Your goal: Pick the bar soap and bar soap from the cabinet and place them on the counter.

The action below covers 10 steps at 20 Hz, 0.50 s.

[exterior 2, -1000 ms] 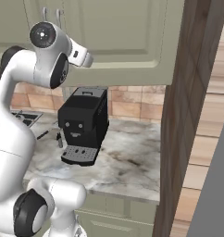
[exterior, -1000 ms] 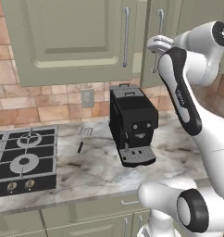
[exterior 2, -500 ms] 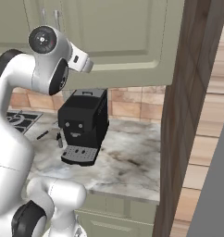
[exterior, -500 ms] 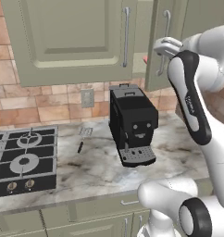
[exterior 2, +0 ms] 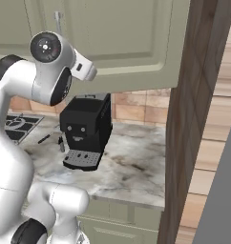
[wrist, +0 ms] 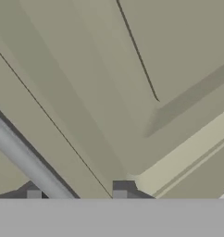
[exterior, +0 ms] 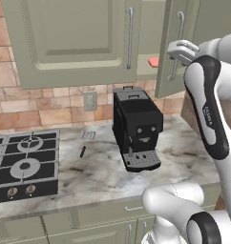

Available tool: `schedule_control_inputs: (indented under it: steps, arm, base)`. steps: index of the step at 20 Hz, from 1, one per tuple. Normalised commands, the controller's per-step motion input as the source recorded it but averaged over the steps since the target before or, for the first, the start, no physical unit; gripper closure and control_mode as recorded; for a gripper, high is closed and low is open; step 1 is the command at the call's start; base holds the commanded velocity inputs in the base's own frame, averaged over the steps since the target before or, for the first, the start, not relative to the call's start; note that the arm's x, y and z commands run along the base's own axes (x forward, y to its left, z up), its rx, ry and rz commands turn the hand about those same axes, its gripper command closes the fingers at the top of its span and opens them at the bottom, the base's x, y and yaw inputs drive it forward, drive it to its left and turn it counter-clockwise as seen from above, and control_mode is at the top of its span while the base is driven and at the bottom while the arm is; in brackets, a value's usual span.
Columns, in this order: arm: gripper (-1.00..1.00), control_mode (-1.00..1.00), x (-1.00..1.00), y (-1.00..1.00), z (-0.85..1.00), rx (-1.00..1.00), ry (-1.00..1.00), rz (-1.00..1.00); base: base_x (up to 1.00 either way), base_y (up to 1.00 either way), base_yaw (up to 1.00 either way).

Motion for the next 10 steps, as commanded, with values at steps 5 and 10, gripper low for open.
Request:
schedule_control_inputs:
  steps: [5,10]
  arm:
    - [1.00,-1.00,-0.25,-0.59,0.00,0.08,0.00,0.00]
    - [1.00,-1.00,-0.23,-0.62,0.00,0.08,0.00,0.00]
  base:
    - [0.00,0.00,0.00]
    - [0.00,0.00,0.00]
